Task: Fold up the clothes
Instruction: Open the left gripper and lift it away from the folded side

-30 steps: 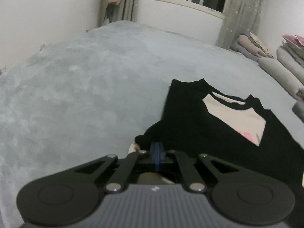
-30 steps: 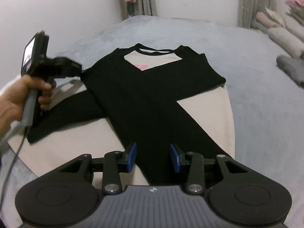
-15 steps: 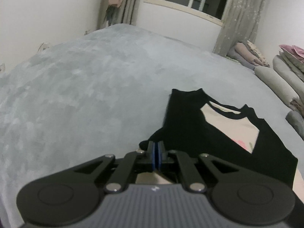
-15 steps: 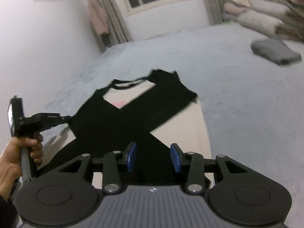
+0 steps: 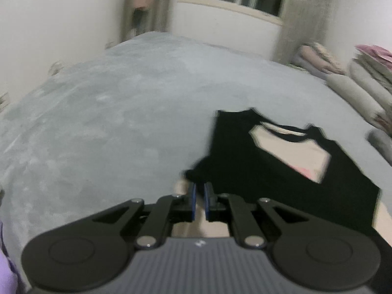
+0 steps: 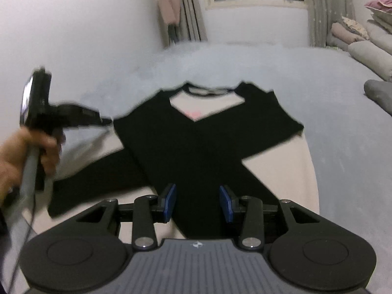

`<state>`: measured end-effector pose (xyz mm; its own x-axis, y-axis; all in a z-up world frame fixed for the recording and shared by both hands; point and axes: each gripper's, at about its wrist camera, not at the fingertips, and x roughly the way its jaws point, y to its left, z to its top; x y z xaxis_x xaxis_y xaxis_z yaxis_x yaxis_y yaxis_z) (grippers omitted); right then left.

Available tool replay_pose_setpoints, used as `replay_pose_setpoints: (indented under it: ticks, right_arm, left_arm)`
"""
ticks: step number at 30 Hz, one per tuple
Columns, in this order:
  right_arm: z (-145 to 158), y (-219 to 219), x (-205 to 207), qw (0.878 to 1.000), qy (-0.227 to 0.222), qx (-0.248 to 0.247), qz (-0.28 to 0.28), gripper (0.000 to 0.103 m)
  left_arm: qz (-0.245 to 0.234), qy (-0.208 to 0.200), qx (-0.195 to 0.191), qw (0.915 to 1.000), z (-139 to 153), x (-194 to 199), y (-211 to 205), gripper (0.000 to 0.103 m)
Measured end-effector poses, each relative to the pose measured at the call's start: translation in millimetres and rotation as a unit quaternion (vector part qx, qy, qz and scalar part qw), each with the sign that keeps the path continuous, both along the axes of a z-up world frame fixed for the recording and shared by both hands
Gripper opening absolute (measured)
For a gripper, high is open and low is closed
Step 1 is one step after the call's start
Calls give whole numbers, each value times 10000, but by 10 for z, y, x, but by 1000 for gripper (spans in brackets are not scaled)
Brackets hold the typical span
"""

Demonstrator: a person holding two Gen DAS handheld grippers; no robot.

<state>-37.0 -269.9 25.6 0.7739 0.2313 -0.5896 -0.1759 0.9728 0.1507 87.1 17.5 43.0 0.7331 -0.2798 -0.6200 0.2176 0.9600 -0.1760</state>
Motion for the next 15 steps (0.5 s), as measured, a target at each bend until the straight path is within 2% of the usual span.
replay_pose_setpoints:
  ticks: [3,6,8,12,15]
  right_arm:
    - [-61,23,80,9997,190,-150,-65,38]
    - [-116,26,142,9985,442,-258,-179,38]
    - [-99,-29,137,9987,419,-138,-270,38]
    - [-113,-124,147,9982,463,30,-391,38]
    - [-135,-137,156,9979,511,-39,-396,38]
  left_arm:
    - [-292,18,62,9996,26,-146,-118,12]
    - [-1009,103,90,9948,-5,-456,-439,12]
    - [-1340,27,201,9908,-39,-582,-627,14]
    - [-1573,-84,685,9851,-199,-690,-836,15]
    - [-1727,-108,805,9816,-226,-777,-849,11]
